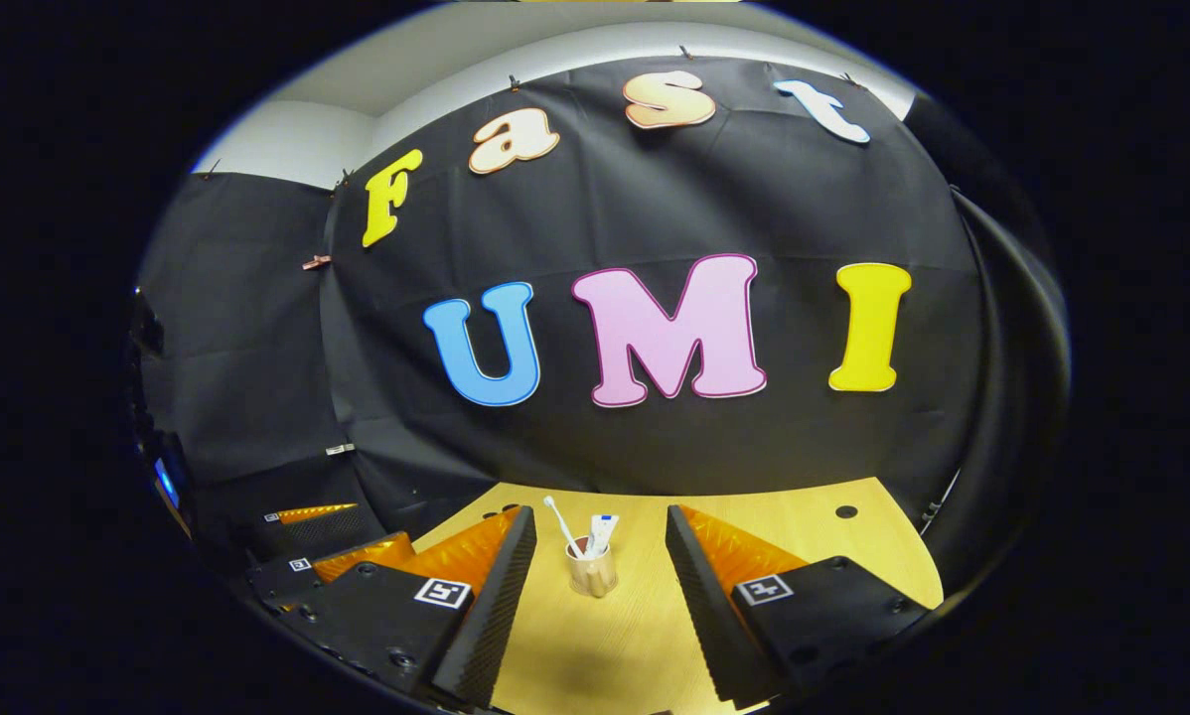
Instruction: Put the toothbrush and toothpaste on the desktop into the cup, then pick up the cup and place it on the coaster on the desktop.
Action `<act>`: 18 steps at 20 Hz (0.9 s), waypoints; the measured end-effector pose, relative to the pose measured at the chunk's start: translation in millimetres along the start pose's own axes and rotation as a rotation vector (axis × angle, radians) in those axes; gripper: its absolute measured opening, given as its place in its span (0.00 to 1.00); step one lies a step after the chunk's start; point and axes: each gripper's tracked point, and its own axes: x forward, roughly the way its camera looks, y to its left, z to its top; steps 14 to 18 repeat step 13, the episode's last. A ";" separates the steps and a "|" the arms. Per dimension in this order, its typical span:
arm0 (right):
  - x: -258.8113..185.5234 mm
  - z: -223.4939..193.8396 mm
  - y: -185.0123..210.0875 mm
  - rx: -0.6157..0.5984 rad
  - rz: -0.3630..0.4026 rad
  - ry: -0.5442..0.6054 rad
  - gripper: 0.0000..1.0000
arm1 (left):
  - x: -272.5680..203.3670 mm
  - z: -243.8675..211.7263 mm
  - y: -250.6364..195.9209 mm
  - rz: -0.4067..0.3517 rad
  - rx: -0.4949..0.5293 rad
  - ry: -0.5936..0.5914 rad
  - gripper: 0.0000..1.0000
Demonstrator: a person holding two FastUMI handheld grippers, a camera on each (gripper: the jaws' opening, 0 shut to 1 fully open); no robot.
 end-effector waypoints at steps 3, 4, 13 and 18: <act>-5.1 4.4 -4.2 -0.005 -0.010 -0.014 0.89 | -0.2 2.0 -2.5 -0.003 0.006 -0.003 0.88; -5.7 5.3 -5.1 -0.010 -0.013 -0.020 0.89 | -0.4 1.9 -2.9 -0.003 0.005 -0.004 0.88; -10.6 8.5 -10.0 -0.011 -0.025 -0.026 0.92 | -2.9 4.8 -9.2 -0.014 0.006 -0.018 0.93; -10.6 8.5 -10.0 -0.011 -0.025 -0.026 0.92 | -2.9 4.8 -9.2 -0.014 0.006 -0.018 0.93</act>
